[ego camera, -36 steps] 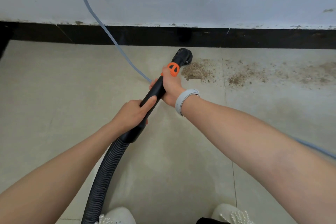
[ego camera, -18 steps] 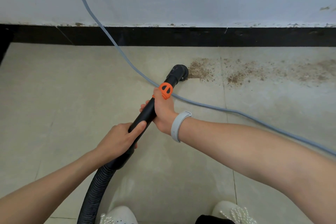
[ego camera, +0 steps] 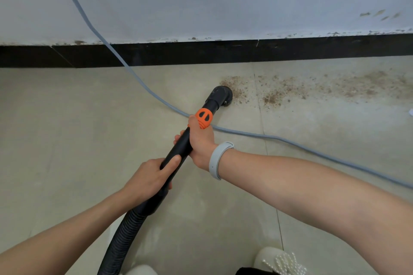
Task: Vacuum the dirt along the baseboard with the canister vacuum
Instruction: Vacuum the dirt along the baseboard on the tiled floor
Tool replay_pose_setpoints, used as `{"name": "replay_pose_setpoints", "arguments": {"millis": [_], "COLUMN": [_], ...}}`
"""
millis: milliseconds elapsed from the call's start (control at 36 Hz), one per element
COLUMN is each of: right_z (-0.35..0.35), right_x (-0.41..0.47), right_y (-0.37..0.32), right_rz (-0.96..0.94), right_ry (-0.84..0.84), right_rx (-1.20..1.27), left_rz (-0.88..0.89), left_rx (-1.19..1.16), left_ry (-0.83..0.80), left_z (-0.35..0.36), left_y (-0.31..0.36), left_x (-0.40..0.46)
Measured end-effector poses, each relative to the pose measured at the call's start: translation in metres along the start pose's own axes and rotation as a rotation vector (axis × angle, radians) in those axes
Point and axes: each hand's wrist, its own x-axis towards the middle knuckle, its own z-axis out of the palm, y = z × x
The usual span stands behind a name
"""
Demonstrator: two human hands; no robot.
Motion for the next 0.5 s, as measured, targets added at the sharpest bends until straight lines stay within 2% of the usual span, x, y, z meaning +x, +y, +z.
{"name": "replay_pose_setpoints", "arguments": {"millis": [500], "right_z": [-0.039], "right_x": [0.004], "right_y": [-0.009], "right_rz": [-0.055], "right_ry": [0.075], "right_rx": [0.085], "left_rz": [0.056], "left_rx": [0.029], "left_ry": [-0.077], "left_z": [0.022], "left_y": [0.024], "left_x": [0.015]}}
